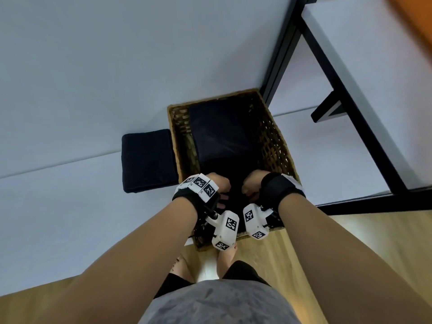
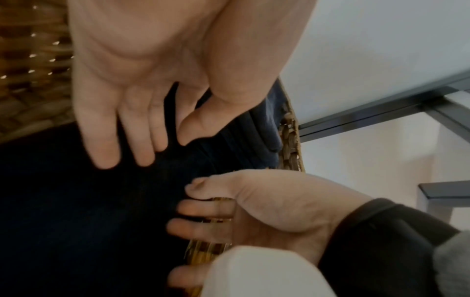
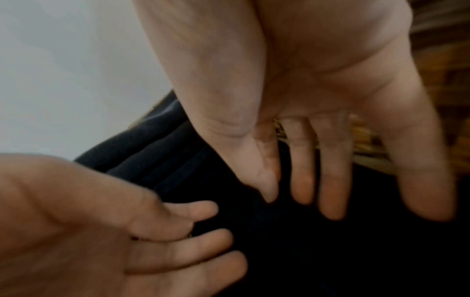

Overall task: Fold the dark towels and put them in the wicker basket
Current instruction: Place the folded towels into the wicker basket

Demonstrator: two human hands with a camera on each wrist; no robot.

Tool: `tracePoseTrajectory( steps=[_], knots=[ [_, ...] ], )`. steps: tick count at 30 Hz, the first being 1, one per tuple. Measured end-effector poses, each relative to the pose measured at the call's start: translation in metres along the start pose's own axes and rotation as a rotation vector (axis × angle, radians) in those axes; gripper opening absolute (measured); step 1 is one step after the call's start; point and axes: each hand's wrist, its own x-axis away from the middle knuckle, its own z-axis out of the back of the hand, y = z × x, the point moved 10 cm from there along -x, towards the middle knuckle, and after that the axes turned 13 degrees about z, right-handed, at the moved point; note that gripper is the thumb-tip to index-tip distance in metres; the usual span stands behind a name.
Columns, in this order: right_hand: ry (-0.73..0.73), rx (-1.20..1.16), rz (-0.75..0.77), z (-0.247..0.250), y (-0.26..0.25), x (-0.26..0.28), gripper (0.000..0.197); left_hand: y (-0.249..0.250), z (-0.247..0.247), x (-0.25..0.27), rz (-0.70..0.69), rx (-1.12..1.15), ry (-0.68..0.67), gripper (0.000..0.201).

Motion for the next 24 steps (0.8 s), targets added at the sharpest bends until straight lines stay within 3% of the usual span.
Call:
tracePoseTrajectory(
  steps=[4, 7, 11, 14, 16, 19, 22, 24],
  knots=[
    [0.027, 0.041, -0.001, 0.000, 0.002, -0.008, 0.036, -0.001, -0.004, -0.004, 0.038, -0.226, 0.024, 0.022],
    [-0.005, 0.008, -0.011, 0.000, 0.005, -0.006, 0.036, 0.007, -0.011, -0.014, 0.001, -0.237, 0.007, 0.036],
    [-0.118, -0.055, 0.034, -0.001, -0.003, 0.005, 0.040, 0.012, -0.006, -0.014, 0.007, -0.038, -0.008, 0.009],
    [-0.064, -0.180, 0.023, 0.012, -0.015, 0.027, 0.047, 0.023, 0.011, 0.011, -0.067, 0.081, -0.081, 0.024],
    [-0.021, -0.255, 0.075, 0.016, -0.034, 0.043, 0.049, 0.031, 0.032, 0.037, -0.163, 0.149, -0.146, 0.027],
    [0.036, -0.400, 0.164, 0.014, -0.068, 0.062, 0.036, 0.031, 0.086, 0.071, -0.322, 0.206, -0.163, 0.013],
    [0.089, -0.462, 0.310, 0.006, -0.118, 0.072, 0.019, 0.015, 0.158, 0.080, -0.437, 0.212, -0.025, 0.018],
    [0.149, -0.475, 0.408, -0.001, -0.153, 0.073, 0.021, 0.000, 0.205, 0.073, -0.453, 0.215, 0.116, 0.016]
  ],
)
